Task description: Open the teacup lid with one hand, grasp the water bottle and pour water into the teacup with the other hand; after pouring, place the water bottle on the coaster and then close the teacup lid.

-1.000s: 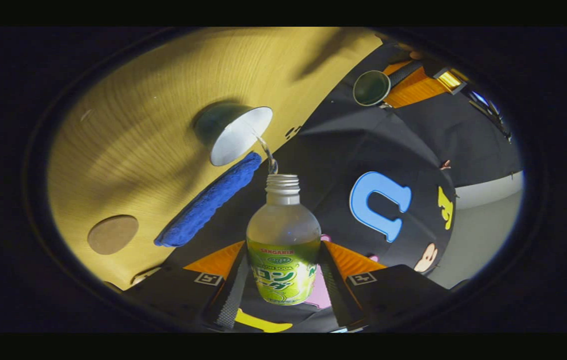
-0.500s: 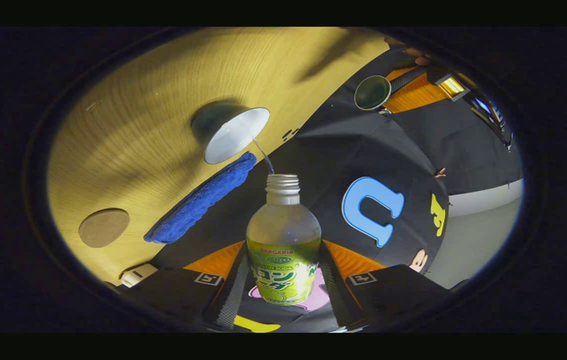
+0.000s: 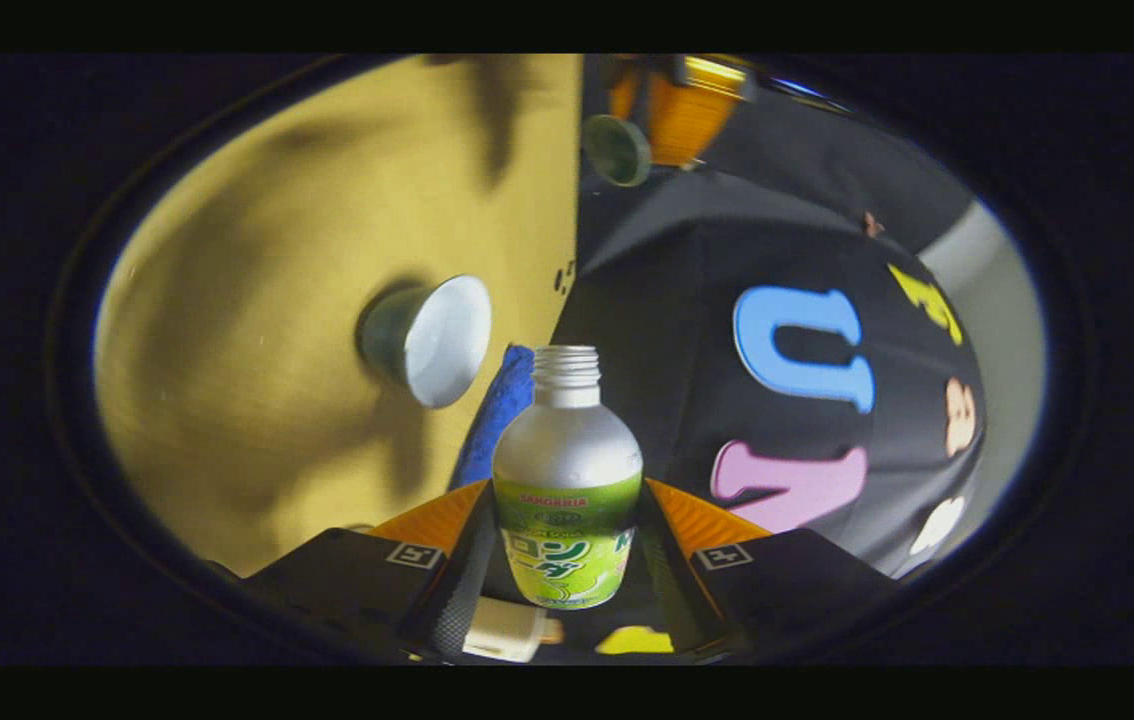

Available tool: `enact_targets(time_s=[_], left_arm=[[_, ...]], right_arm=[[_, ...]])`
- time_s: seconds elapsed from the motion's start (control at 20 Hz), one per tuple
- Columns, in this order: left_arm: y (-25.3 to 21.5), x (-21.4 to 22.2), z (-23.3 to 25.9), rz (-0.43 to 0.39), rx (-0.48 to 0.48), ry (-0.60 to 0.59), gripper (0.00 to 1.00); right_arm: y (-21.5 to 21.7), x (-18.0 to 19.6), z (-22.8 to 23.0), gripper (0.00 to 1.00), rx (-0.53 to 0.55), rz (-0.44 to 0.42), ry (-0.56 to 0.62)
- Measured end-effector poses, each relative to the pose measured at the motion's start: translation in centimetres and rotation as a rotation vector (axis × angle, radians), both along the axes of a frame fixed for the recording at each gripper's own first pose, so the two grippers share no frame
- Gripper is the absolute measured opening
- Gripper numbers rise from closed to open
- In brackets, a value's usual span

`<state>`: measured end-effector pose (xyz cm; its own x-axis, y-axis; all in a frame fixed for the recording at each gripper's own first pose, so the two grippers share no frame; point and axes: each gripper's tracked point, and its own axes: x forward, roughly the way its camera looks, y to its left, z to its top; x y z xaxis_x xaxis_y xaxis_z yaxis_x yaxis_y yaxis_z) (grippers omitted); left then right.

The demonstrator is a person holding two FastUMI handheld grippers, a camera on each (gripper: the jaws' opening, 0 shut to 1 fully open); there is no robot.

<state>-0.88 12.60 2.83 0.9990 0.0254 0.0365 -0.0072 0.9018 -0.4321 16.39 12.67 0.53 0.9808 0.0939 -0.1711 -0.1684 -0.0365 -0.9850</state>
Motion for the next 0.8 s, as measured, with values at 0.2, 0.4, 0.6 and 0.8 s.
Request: enact_targets(time_s=[0.2, 0.4, 0.6, 0.8], left_arm=[[-0.6, 0.1, -0.3, -0.010, 0.012, 0.008, 0.30], [-2.6, 0.2, 0.5, -0.017, 0.071, -0.001, 0.30], [-4.8, 0.4, 0.7, -0.035, 0.119, 0.000, 0.30], [-7.9, 1.0, 0.9, -0.072, 0.156, 0.000, 0.30]], right_arm=[[0.3, -0.7, -1.0, 0.76, 0.541, -0.058, 0.158], [0.0, -1.2, 1.6, 0.76, 1.092, -0.046, 0.258], [-6.3, -1.1, 3.5, 0.76, 1.424, -0.082, 0.218], [-10.6, -1.9, 3.1, 0.76, 1.515, -0.077, 0.163]])
